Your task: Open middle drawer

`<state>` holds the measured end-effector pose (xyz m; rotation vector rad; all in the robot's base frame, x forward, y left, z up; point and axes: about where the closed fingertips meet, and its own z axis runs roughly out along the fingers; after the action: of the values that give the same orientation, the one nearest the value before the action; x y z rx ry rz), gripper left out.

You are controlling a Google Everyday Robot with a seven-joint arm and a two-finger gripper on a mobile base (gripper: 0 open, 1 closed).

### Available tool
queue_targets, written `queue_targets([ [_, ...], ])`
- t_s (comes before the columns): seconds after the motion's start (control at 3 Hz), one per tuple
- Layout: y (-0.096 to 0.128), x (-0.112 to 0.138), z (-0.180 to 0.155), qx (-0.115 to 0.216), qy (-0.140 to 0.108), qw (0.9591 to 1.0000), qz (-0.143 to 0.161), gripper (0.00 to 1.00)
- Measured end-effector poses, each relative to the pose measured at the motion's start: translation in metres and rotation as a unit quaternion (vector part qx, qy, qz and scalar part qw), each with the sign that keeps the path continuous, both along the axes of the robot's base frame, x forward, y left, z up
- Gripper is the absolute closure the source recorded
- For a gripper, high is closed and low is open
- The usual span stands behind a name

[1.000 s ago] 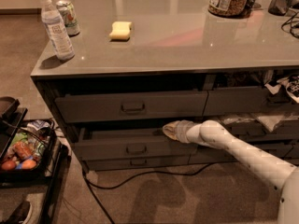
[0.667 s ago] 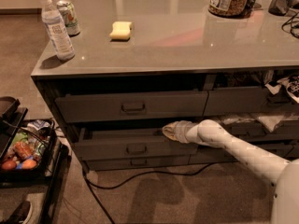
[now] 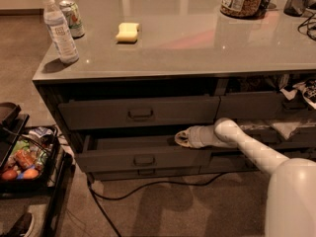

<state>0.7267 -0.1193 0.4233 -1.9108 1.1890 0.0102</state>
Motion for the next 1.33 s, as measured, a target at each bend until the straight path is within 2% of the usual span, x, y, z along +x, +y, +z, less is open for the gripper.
queue_targets([
  [0.33,-0.006,-0.005,0.004,0.017,0.044,0.9989,0.004,1.00],
  [0.67,-0.008,-0.009,0.011,0.006,0.058,0.9982,0.009,1.00],
  [1.33,-0.005,-0.024,0.018,-0.039,0.067,0.9968,0.020,1.00],
])
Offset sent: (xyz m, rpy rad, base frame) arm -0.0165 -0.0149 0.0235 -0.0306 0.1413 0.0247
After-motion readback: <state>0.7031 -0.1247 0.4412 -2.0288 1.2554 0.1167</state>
